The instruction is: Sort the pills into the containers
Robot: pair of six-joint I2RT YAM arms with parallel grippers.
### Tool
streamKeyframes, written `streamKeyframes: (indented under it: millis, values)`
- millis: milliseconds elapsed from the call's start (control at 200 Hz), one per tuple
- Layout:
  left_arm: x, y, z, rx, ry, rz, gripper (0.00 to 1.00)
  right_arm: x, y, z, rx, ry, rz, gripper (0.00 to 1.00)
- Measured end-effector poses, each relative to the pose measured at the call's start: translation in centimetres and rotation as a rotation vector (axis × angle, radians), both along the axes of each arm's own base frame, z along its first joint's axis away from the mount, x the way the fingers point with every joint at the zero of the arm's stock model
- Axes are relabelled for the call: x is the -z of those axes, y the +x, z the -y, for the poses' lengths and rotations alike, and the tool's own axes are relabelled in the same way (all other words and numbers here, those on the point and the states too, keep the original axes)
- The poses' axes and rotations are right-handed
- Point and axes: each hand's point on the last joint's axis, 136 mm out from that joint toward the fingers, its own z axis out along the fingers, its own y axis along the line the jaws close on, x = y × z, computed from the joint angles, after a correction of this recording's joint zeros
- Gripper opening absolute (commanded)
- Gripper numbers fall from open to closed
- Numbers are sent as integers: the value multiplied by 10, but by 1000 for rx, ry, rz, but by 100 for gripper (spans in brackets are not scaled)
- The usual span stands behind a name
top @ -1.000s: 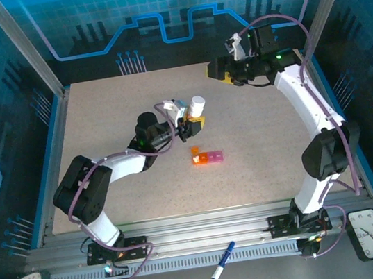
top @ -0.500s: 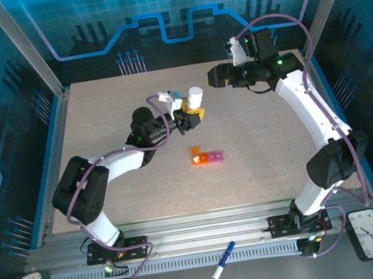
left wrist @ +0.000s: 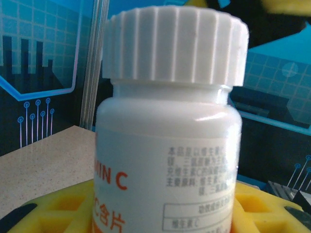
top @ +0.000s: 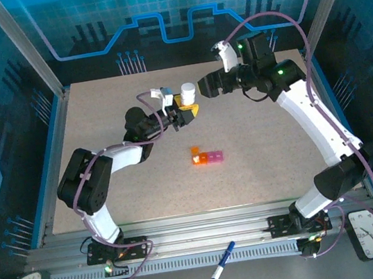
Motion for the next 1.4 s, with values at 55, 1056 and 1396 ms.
streamKeyframes:
  millis: [55,1056,1396]
  values:
    - [2,1,0,6,-2,-6,0,-5,1,-1,-4,5,17,82]
    - [-5,-4,5,63,-10,23,0,17,10,-60,-158,-35,-13,60]
    - [-5,-4,5,62,-10,23,0,22,9,-60,-158,-40,-24,57]
